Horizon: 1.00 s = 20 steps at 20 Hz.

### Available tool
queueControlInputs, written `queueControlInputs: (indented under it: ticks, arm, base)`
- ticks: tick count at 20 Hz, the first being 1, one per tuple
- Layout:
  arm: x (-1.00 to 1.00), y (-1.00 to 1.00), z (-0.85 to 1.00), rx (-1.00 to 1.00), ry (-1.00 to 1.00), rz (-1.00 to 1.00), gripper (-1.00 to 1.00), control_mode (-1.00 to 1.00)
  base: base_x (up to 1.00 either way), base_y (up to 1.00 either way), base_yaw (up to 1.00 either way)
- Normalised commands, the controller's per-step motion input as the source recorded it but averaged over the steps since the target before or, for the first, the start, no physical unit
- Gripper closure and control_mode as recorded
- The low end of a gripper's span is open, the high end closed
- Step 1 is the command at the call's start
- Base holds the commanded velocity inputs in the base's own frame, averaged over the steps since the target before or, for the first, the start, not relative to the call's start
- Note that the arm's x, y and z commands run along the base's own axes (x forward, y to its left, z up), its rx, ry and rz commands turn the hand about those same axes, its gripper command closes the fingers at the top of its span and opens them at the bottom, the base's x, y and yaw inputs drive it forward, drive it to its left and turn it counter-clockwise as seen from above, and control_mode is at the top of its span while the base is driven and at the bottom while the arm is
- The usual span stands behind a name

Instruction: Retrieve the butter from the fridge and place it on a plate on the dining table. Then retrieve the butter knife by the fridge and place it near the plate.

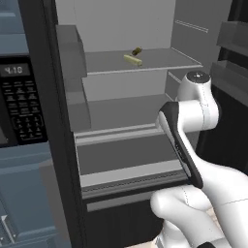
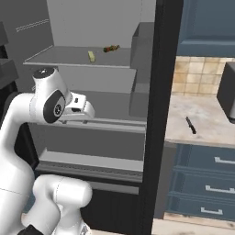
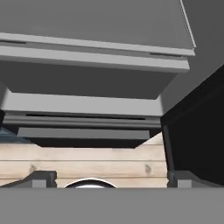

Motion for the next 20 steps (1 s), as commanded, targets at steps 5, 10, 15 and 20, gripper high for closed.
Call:
queueControlInputs:
  ticks: [5,10,15,20]
  arm:
    - [0.00,0.00,0.00,0.00,0.00,0.00,-1.00,1.00]
    - [0.00,0.00,0.00,0.00,0.00,0.00,-1.00,1.00]
    - [0.00,0.00,0.00,0.00,0.00,0.00,-1.00,1.00]
    - [0.00,0.00,0.00,0.00,0.00,0.00,-1.00,1.00]
  base:
    - [0.36,0.06,0.00]
    - [0.29,0.07,0.00]
    - [0.34,0.07,0.00]
    - [0.42,0.10,-0.01]
